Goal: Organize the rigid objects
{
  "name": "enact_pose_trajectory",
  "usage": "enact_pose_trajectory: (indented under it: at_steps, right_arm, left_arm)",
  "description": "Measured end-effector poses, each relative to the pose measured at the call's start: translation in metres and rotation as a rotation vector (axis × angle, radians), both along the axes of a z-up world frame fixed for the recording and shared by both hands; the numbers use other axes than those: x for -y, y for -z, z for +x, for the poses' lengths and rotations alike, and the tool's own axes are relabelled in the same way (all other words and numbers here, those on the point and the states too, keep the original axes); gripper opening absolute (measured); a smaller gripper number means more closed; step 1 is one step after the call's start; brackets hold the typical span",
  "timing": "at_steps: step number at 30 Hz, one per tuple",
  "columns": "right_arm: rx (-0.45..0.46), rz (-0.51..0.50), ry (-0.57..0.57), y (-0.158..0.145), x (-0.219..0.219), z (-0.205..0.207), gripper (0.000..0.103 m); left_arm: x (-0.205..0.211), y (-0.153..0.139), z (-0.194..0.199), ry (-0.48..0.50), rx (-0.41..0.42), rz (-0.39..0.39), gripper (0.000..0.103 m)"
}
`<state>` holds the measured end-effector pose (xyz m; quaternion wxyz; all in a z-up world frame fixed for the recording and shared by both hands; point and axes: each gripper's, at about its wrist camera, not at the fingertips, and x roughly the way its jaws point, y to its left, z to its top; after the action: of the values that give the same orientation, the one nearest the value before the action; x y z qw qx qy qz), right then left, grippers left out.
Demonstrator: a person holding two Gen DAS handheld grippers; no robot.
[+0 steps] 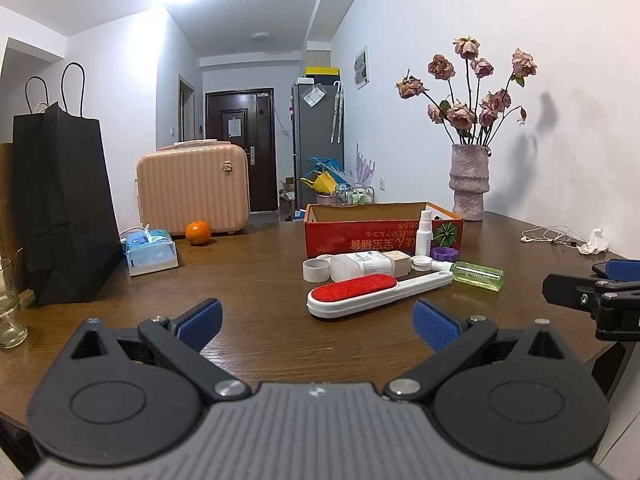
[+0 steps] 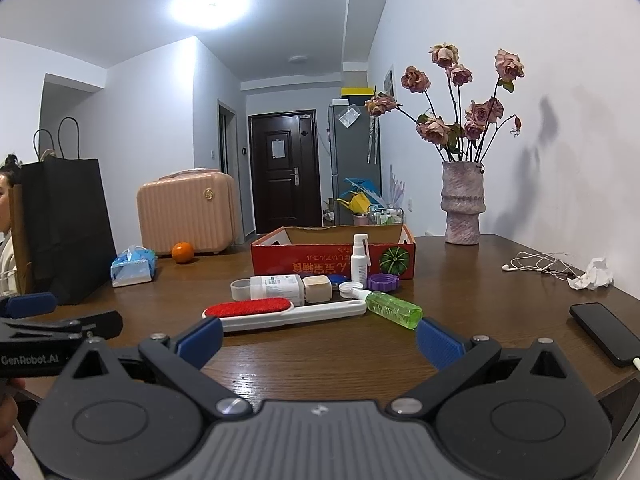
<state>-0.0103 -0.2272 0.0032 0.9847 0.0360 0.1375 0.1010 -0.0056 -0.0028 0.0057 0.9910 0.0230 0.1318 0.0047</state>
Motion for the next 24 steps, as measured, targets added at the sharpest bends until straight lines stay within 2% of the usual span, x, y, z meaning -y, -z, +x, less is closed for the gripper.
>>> enact_pose_trajectory:
  at_steps: [24]
  right_arm:
    - [-0.004, -0.003, -0.001, -0.0008, 0.0008, -0.0002, 0.103]
  left_arm:
    - [-0.0023, 0.0011, 0.0014, -0.005, -0.012, 0.001, 0.103]
